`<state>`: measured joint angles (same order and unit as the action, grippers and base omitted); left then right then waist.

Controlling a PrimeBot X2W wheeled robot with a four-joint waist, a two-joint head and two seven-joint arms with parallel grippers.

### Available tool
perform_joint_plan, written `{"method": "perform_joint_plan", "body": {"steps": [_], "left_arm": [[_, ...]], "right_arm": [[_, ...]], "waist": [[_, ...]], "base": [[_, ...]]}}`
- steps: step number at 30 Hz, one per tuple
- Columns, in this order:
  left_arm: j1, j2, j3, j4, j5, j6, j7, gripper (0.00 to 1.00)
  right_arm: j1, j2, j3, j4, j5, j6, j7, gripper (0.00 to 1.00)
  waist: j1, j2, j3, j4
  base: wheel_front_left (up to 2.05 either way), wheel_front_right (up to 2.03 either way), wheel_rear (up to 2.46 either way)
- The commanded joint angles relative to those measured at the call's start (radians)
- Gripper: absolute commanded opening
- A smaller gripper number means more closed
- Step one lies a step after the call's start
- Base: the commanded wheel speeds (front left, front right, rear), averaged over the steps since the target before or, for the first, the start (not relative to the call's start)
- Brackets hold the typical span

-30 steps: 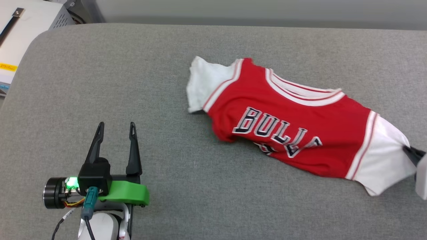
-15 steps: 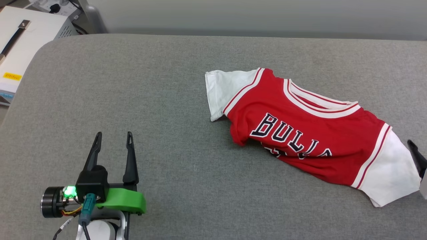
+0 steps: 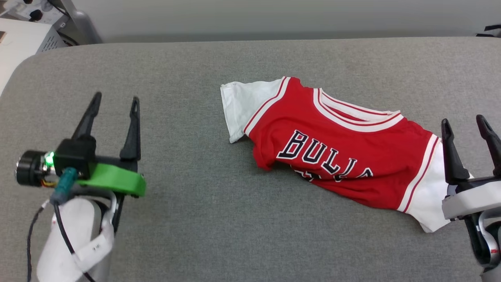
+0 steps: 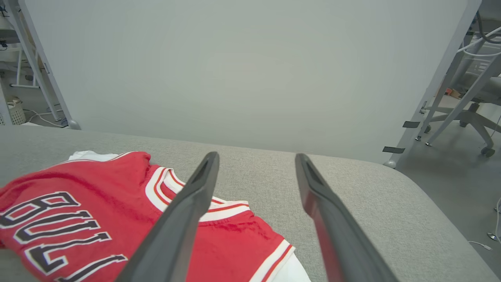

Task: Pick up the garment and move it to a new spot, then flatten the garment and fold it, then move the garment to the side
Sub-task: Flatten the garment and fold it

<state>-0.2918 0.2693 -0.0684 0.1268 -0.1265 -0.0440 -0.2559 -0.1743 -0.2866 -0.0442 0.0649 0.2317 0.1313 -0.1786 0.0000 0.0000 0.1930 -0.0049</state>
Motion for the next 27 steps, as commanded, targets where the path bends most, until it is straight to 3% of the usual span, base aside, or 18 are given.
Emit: {"method": "perform_joint_plan", "body": {"steps": [1,5,8,15,21,27], "left_arm": [[-0.072,0.022,-0.005,0.03,-0.026,-0.03,0.015,1.0],[-0.254,0.075,-0.047,0.099,-0.095,-0.076,0.127,1.0],[-0.38,0.119,-0.118,0.143,-0.155,-0.085,0.252,1.0],[-0.65,0.221,-0.381,0.222,-0.468,-0.086,0.685,1.0],[-0.821,0.246,-0.532,0.29,-0.62,-0.086,0.938,1.0],[-0.93,0.242,-0.653,0.367,-0.685,-0.087,1.056,1.0]], "right_arm": [[0.019,0.014,0.001,-0.034,-0.019,-0.001,0.006,1.0],[0.026,0.036,0.019,-0.1,-0.051,-0.001,0.026,1.0],[0.015,0.042,0.031,-0.124,-0.057,-0.001,0.036,1.0],[-0.025,0.05,0.053,-0.141,-0.062,-0.001,0.033,1.0],[-0.073,0.053,0.072,-0.13,-0.061,-0.001,0.018,1.0],[-0.123,0.055,0.098,-0.112,-0.055,-0.001,-0.005,1.0]], "waist": [[0.0,0.0,0.029,-0.024],[0.0,0.0,0.074,-0.054],[0.0,0.0,0.112,-0.074],[0.0,0.0,0.207,-0.118],[0.0,0.0,0.282,-0.148],[0.0,0.0,0.35,-0.182]], "base": [[0.0,0.0,0.0],[0.0,0.0,0.0],[0.0,0.0,0.0],[0.0,0.0,0.0],[0.0,0.0,0.0],[0.0,0.0,0.0]]}}
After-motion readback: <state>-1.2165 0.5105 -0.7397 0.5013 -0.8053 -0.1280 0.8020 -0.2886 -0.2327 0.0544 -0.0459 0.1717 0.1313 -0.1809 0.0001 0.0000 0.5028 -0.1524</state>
